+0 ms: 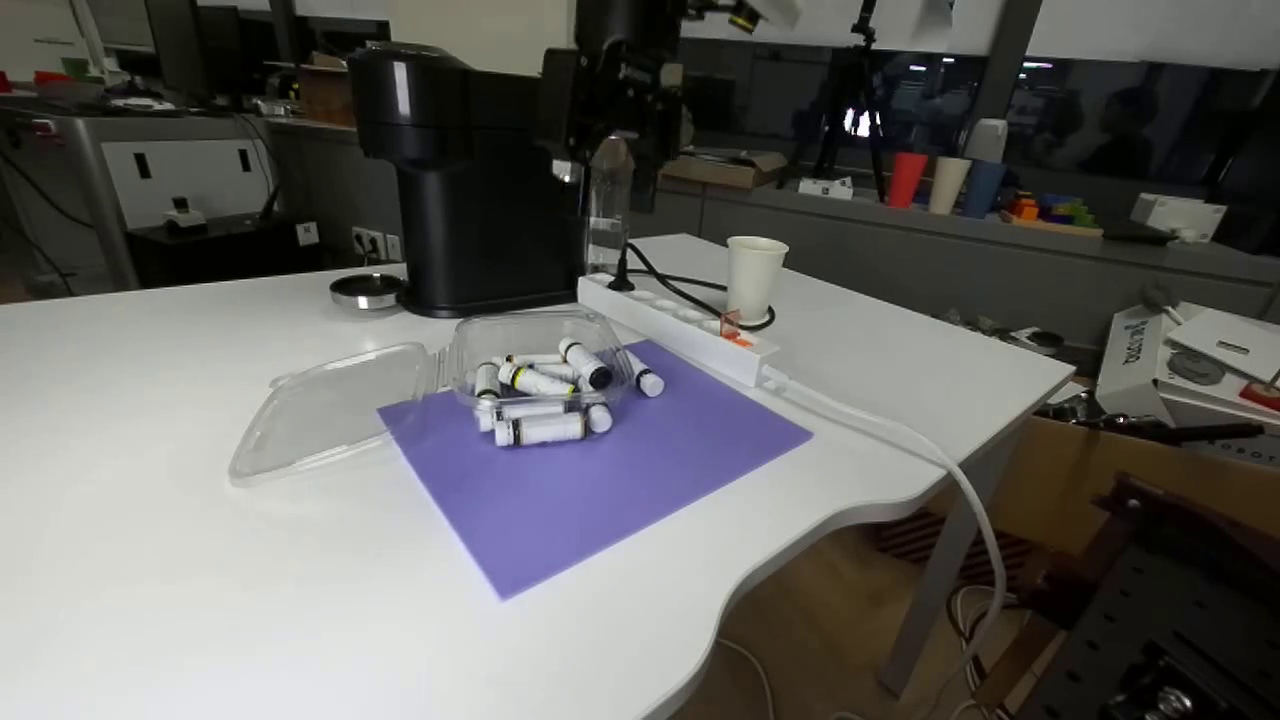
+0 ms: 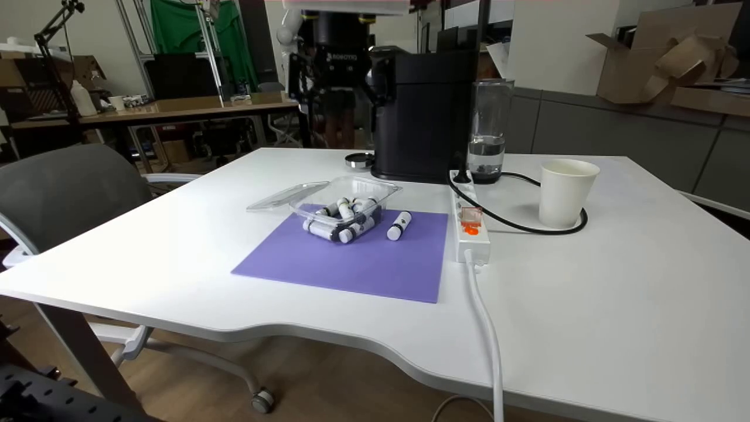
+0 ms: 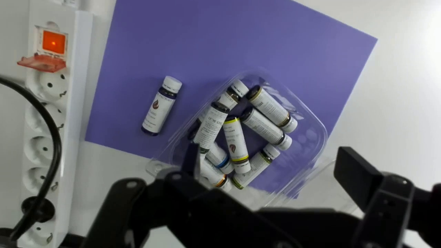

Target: Take the bottle from the bowl and put it on the table

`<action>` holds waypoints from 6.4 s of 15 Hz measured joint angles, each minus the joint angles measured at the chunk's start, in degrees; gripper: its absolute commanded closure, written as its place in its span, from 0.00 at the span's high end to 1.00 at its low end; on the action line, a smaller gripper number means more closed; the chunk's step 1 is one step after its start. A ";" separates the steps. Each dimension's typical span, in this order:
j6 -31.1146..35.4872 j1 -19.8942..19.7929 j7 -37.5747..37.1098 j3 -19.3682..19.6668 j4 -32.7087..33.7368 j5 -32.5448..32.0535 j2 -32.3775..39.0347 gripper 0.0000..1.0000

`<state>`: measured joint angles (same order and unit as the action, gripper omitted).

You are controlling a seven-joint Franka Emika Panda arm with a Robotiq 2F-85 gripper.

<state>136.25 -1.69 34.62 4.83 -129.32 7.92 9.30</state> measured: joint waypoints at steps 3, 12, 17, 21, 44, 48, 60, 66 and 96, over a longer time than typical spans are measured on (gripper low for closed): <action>0.39 -0.52 4.64 -2.62 4.38 -1.16 6.29 1.00; 3.26 -1.14 4.73 -4.08 3.92 -9.58 8.37 1.00; 11.41 -0.72 4.74 -5.92 3.96 -16.12 13.45 1.00; 19.67 -0.76 4.65 -7.01 4.17 -16.41 17.75 1.00; 23.41 -8.59 3.92 -13.79 7.83 -12.01 22.79 0.07; 14.98 -7.94 -1.15 -13.00 7.79 -9.97 15.86 0.07; -7.37 -5.54 -16.86 -3.01 4.77 -10.27 2.90 0.07; 4.50 -6.55 -16.70 -0.29 -4.53 -10.31 3.34 0.07; 13.75 -14.82 -14.07 -8.38 -2.71 -2.17 12.51 1.00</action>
<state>150.00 -16.51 20.56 -3.54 -132.03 5.76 21.81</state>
